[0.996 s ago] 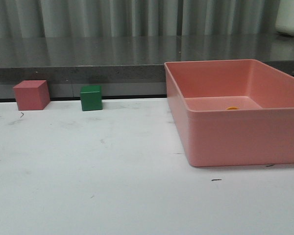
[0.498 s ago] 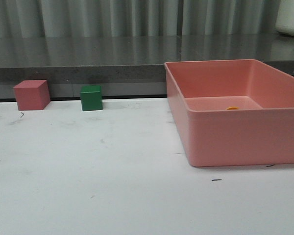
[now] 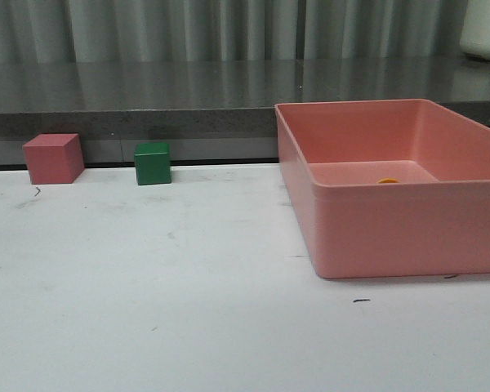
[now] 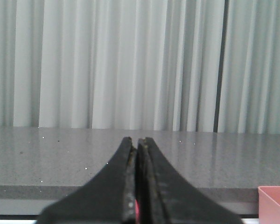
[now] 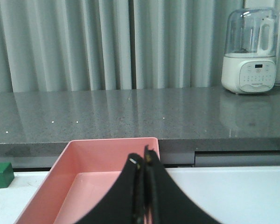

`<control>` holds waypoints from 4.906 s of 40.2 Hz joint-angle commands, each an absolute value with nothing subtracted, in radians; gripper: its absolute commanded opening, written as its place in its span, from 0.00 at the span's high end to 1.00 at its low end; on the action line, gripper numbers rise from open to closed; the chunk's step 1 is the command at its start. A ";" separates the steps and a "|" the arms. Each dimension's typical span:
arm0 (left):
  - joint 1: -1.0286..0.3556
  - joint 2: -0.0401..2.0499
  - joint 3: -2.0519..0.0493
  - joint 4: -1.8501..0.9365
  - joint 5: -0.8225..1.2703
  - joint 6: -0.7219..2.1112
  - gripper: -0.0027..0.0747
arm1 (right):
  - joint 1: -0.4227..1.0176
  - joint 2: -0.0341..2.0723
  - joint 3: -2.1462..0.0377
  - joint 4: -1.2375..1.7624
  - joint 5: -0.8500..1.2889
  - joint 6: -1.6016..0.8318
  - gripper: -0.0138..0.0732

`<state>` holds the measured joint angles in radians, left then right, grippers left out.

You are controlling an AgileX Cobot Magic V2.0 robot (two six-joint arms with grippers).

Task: Place and stand button with both arms

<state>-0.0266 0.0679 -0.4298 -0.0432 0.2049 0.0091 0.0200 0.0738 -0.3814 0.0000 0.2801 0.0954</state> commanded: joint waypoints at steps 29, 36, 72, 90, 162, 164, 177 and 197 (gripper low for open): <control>-0.033 0.462 -0.647 -0.058 0.407 0.009 0.99 | 0.017 0.504 -0.630 -0.018 0.475 0.080 0.92; -0.033 0.462 -0.647 -0.058 0.408 0.009 0.99 | 0.017 0.504 -0.630 -0.018 0.475 0.080 0.92; -0.033 0.462 -0.647 -0.059 0.429 0.009 0.24 | 0.017 0.504 -0.630 -0.022 0.490 0.081 0.24; -0.033 0.462 -0.647 -0.059 0.429 0.009 0.24 | 0.017 0.558 -0.649 0.000 0.510 0.081 0.13; -0.033 0.462 -0.647 -0.059 0.429 0.009 0.24 | 0.215 2.002 -1.761 -0.008 1.053 0.236 0.13; -0.033 0.462 -0.647 -0.059 0.429 0.009 0.24 | 0.214 2.023 -1.781 -0.014 1.055 0.241 0.13; -0.033 0.462 -0.647 -0.059 0.429 0.009 0.24 | 0.201 2.107 -1.833 -0.024 1.060 0.280 0.13; -0.033 0.462 -0.647 -0.059 0.429 0.009 0.24 | 0.178 2.170 -1.833 -0.022 1.077 0.300 0.20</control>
<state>-0.0266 0.4495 -0.6199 -0.0500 0.5028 0.0091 0.1804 2.2235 -1.8042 -0.0122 1.0696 0.2999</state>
